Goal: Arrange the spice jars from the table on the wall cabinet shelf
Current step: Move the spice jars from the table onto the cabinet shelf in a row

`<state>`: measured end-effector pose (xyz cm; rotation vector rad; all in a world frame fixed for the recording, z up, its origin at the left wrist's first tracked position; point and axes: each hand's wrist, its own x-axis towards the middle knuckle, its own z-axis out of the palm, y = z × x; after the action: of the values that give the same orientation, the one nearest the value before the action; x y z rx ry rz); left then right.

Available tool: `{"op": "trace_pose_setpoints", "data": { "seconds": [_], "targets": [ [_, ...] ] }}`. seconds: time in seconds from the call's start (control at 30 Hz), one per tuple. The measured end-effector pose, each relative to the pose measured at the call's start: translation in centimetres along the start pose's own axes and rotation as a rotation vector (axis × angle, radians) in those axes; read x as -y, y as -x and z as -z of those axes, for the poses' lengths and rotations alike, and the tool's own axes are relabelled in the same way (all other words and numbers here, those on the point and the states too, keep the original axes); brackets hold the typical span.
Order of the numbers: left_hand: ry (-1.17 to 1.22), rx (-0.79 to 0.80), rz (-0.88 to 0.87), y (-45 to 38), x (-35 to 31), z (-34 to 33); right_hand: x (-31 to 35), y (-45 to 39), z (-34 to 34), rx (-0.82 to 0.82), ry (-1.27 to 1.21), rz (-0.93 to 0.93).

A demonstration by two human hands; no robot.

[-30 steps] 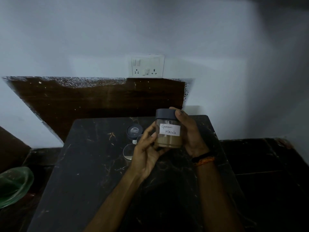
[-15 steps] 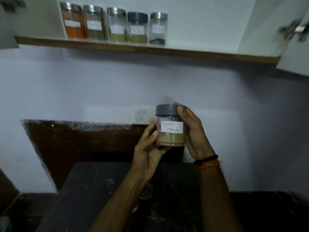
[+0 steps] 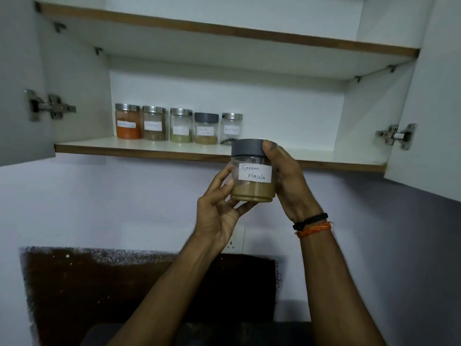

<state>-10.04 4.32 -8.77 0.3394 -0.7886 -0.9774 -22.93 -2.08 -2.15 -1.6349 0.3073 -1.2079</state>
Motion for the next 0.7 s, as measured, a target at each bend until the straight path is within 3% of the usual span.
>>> {"op": "trace_pose_setpoints", "data": {
  "seconds": [0.3, 0.4, 0.5, 0.57, 0.63, 0.7],
  "targets": [
    [-0.027, 0.062, -0.022, -2.6, -0.9, -1.6, 1.7, -3.3, 1.4, 0.045, 0.077, 0.041],
    [-0.173, 0.095, -0.078, -3.8, -1.8, -2.4, 2.4, -4.8, 1.8, 0.038, 0.074, 0.065],
    [-0.597, 0.052, -0.256, -5.9, -3.4, -2.8, 2.9, -6.7, 2.5, 0.01, 0.068, 0.077],
    [-1.004, 0.013, -0.499, -7.7, -4.7, -2.4, 2.9, -8.1, 3.1, 0.008, 0.074, 0.121],
    [-1.425, 0.096, -0.758, -9.5, -6.0, -1.8, 2.9, -9.5, 3.6, -0.004, 0.096, 0.147],
    [-1.756, 0.28, -0.822, -11.5, -6.8, -1.2, 2.5, -10.9, 4.2, -0.019, 0.113, 0.139]
  ]
}}
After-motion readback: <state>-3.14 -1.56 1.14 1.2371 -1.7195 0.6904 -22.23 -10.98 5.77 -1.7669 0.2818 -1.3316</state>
